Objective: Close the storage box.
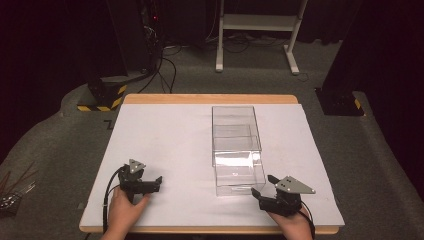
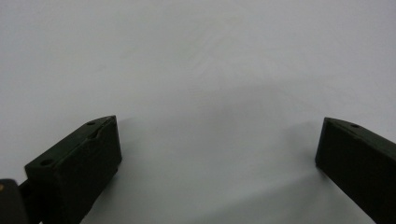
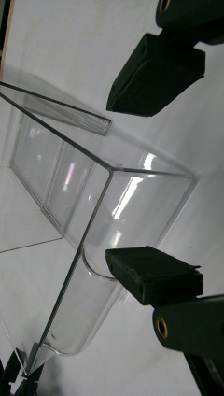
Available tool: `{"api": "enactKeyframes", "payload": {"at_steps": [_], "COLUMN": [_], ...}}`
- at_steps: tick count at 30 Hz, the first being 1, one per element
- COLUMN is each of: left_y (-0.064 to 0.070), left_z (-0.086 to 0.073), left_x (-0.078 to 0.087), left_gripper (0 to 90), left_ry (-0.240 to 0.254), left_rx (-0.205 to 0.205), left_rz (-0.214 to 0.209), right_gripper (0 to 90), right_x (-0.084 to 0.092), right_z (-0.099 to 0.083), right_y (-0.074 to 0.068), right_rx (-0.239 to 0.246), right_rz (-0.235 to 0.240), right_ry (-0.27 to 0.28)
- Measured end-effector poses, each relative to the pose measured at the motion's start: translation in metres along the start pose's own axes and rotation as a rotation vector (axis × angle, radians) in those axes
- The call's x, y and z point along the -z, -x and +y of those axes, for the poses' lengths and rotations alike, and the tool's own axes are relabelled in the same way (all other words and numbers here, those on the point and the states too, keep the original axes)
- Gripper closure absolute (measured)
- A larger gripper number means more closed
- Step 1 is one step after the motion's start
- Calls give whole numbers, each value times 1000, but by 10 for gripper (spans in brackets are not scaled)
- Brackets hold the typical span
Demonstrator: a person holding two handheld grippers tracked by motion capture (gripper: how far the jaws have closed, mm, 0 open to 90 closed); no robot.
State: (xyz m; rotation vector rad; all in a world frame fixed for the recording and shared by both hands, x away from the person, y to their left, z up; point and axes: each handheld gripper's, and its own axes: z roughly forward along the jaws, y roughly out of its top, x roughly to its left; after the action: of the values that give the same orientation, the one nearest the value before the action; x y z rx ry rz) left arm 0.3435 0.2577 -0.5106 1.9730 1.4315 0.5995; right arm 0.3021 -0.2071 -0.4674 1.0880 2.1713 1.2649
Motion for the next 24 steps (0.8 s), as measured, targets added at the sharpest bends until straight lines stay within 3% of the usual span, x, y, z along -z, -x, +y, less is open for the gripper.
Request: {"api": "enactKeyframes", "payload": {"at_steps": [24], "left_y": [0], "left_z": [0], "left_x": [0], "left_gripper": [4], "left_ry": [-3], "left_rx": [-5], "left_rz": [0], "right_gripper": [165], "right_x": [-12], "right_z": [5], "right_y": [1], "right_rx": [-1], "right_rz": [-39], "right_ry": [23]}}
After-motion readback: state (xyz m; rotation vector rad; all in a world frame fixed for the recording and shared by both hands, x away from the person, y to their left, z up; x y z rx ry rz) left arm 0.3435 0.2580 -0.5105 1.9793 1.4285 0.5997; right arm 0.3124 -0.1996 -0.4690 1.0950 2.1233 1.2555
